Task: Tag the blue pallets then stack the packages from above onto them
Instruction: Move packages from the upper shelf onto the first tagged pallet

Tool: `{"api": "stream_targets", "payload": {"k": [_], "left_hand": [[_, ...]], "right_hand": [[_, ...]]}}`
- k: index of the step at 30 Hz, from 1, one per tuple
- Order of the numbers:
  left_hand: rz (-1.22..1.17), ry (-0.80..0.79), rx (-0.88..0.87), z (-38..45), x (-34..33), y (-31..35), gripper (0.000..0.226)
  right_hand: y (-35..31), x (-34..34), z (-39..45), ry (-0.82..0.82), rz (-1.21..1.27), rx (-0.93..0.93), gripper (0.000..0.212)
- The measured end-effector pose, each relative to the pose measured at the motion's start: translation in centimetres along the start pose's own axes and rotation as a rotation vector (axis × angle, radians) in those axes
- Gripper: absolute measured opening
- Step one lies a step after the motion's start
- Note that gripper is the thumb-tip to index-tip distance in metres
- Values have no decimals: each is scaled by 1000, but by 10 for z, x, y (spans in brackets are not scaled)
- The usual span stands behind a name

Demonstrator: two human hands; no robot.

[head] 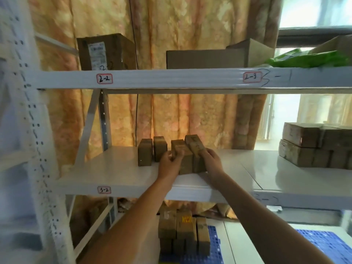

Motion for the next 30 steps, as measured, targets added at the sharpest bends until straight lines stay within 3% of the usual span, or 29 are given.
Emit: {"api": "stream_targets", "payload": {"k": [6,13,18,24,30], "left_hand": [[-133,21,1,-78,-2,27,7],[-215,35,-120,-186,10,50,28],[-152,23,-125,-254,12,13,49],[-154,10,-18,-294,6,-45,43],[-131,-13,76,-297,-3,-88,42]], "right_hand": [[-18,22,-81,19,36,65,26],[-27,50,-180,-11,92,172,30],[10,72,-233,-31,165,101,41],[70,87,-267,-20,172,-39,32],[110,90,-266,-37,51,-77,61]]}}
Point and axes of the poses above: each hand's wrist, its own z-axis towards the middle knuckle, its own x-axis out of the back of the hand, y = z × x, the point moved 9 cm from there along z, towards the middle knuckle, and after that the axes turned 1 degree about z, right-handed, at the moved point
